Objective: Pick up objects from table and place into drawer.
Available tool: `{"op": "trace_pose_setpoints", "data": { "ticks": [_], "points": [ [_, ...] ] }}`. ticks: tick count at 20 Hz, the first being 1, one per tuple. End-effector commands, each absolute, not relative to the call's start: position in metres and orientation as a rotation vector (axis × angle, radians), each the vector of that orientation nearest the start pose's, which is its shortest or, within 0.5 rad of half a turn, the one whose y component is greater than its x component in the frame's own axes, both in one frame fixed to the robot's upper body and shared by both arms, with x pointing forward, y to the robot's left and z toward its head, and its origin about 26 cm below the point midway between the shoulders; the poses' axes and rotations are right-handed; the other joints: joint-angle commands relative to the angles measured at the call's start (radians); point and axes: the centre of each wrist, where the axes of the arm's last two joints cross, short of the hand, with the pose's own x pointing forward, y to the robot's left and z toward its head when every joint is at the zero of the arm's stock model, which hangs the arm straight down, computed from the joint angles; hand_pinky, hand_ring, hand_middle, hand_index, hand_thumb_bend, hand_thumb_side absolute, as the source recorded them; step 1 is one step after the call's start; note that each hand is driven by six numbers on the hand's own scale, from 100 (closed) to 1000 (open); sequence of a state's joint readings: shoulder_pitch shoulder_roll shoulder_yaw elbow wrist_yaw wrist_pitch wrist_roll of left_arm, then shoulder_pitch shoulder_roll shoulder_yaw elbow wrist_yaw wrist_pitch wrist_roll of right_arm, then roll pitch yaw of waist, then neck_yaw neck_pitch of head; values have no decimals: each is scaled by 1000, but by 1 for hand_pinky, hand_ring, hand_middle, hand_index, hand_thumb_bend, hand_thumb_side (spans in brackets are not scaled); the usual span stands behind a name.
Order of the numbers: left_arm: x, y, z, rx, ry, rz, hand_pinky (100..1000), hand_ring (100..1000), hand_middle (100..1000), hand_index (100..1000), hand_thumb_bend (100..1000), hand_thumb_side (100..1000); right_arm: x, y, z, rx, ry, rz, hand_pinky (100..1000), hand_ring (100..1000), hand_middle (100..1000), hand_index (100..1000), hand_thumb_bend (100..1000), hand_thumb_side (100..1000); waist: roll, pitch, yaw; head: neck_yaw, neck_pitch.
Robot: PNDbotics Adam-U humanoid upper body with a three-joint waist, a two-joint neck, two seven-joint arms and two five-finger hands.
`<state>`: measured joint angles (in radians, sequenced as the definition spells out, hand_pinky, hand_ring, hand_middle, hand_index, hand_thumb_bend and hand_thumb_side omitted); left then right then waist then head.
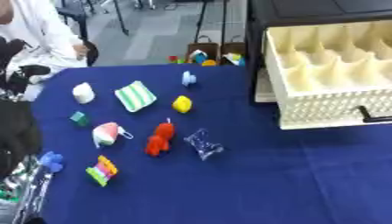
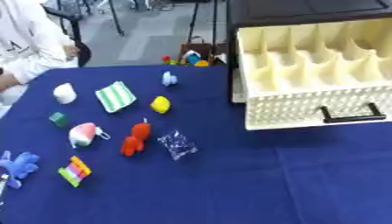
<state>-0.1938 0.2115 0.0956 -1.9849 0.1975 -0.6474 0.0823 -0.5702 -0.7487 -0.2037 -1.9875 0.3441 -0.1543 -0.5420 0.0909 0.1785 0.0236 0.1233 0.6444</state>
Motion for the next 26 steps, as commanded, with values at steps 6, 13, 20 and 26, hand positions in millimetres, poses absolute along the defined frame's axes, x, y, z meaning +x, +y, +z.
{"op": "trace_pose_setpoints", "data": {
  "ticks": [6,13,20,26],
  "points": [
    [286,294,174,-66,3432,79,610,827,756,905,111,813,284,-318,361,1133,2707,62,802,846,840,859,100,892,-7,-15,1,97,10],
    [276,331,181,-338,3397,390,602,823,750,905,100,756,286,-321,352,1019,2653,177,776,808,797,839,100,852,-22,-5,-2,106,3],
    [250,374,176,-646,3353,960,649,845,790,944,100,558,286,-327,340,1005,2603,217,765,796,788,832,100,834,-25,4,6,89,7],
    [228,406,177,-787,3158,1530,735,883,863,1000,100,525,286,-329,337,1059,2582,227,763,793,787,829,100,814,-26,-6,-6,81,0]
  ]
}}
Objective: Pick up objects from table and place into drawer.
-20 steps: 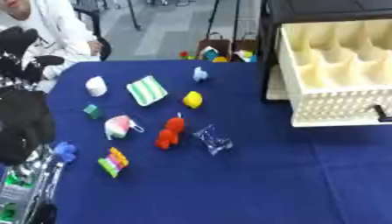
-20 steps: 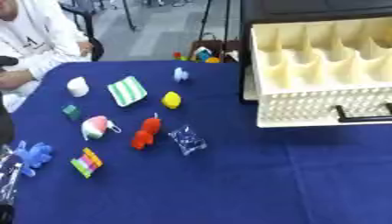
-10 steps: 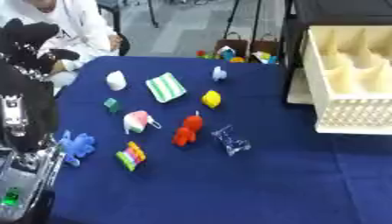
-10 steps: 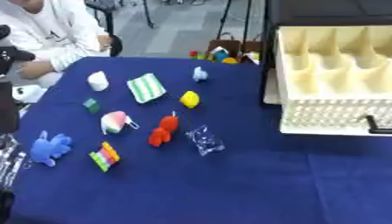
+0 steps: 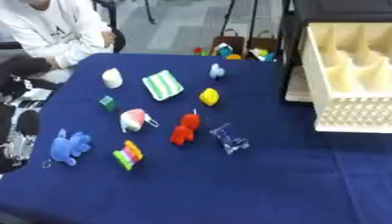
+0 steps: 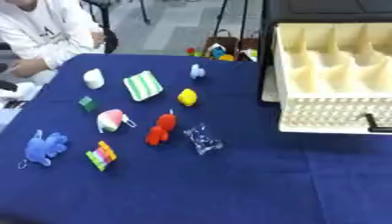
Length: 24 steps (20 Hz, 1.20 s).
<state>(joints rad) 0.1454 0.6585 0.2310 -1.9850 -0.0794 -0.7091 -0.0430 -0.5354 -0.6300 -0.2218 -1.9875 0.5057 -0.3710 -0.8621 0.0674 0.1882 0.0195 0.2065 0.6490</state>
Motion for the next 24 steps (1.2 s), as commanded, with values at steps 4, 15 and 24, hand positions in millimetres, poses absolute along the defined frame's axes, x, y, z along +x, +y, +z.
{"op": "trace_pose_setpoints", "data": {
  "ticks": [4,15,24],
  "points": [
    [227,416,199,-861,2941,1842,759,879,868,1000,126,522,285,-332,335,1082,2579,232,762,792,785,828,100,809,-9,-21,0,-2,-7],
    [237,419,268,-1160,2267,2480,839,952,917,1000,222,859,282,-340,335,1147,2553,239,758,789,781,818,100,793,-16,-29,12,9,-22],
    [243,400,222,-1563,2054,2805,868,999,961,1000,343,1000,281,-340,339,1133,2548,264,756,787,777,808,100,780,-18,-22,-6,18,-11]
  ]
}}
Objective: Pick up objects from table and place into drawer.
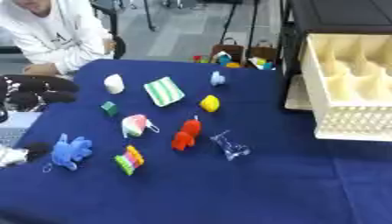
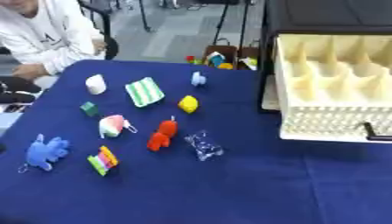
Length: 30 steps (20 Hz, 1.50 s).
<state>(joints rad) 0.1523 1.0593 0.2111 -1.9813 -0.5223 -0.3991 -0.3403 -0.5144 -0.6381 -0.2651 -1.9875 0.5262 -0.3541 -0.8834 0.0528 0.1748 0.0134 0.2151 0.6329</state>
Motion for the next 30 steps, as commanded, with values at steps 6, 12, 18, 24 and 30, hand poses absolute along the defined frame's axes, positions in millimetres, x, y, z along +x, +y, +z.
{"op": "trace_pose_setpoints", "data": {
  "ticks": [6,12,18,24,30],
  "points": [
    [243,389,202,1019,-1182,-1747,862,982,952,1000,391,1000,282,-340,340,1127,2549,275,754,785,770,795,100,765,-3,-1,-3,20,-3],
    [242,386,194,993,-1140,-1622,863,999,956,1000,186,1000,282,-340,339,1128,2552,278,751,781,765,780,100,751,0,5,-6,31,-5],
    [240,386,191,1037,-1131,-1553,847,983,942,1000,238,966,281,-341,339,1126,2552,289,747,776,762,763,100,737,2,8,-7,36,-9],
    [239,387,191,1021,-1127,-1527,855,991,956,1000,286,962,280,-343,340,1140,2546,296,746,775,761,754,100,735,1,13,-5,40,-14],
    [243,399,190,1036,-1059,-1487,860,997,965,1000,391,988,281,-342,340,1138,2544,302,744,774,760,745,100,728,-2,18,-4,47,-23]
  ]
}}
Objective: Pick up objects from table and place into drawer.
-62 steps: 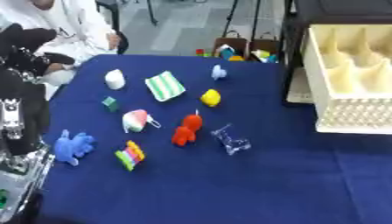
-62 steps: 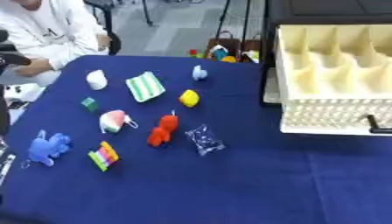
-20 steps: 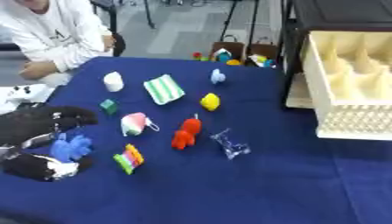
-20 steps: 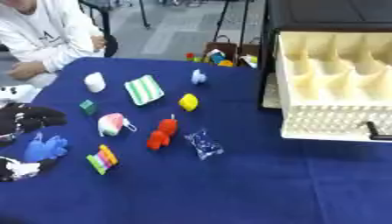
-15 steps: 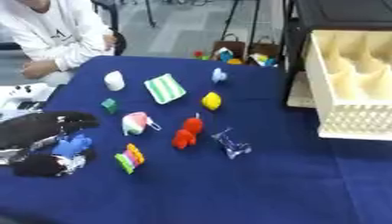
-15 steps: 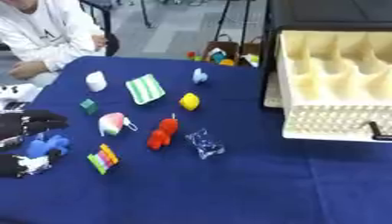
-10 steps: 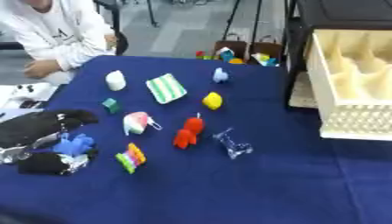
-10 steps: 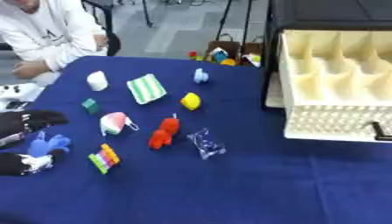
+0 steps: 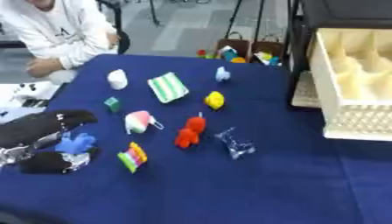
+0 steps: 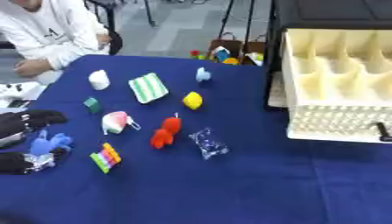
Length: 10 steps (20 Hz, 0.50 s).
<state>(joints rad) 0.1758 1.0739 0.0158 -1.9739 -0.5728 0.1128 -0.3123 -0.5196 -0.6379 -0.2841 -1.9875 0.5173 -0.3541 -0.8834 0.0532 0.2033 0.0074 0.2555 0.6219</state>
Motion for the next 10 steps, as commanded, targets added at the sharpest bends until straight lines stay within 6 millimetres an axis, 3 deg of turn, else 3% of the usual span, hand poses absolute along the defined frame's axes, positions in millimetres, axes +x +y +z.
{"op": "trace_pose_setpoints", "data": {
  "ticks": [1,10],
  "points": [
    [244,403,189,1038,-1045,-1474,860,997,965,1000,390,991,281,-341,341,1138,2542,303,743,774,760,743,100,728,-3,-10,2,7,-14],
    [250,433,182,1007,-974,-1389,856,998,967,1000,373,990,281,-340,342,1157,2531,319,740,772,757,737,100,720,-7,2,0,12,-27]
  ]
}}
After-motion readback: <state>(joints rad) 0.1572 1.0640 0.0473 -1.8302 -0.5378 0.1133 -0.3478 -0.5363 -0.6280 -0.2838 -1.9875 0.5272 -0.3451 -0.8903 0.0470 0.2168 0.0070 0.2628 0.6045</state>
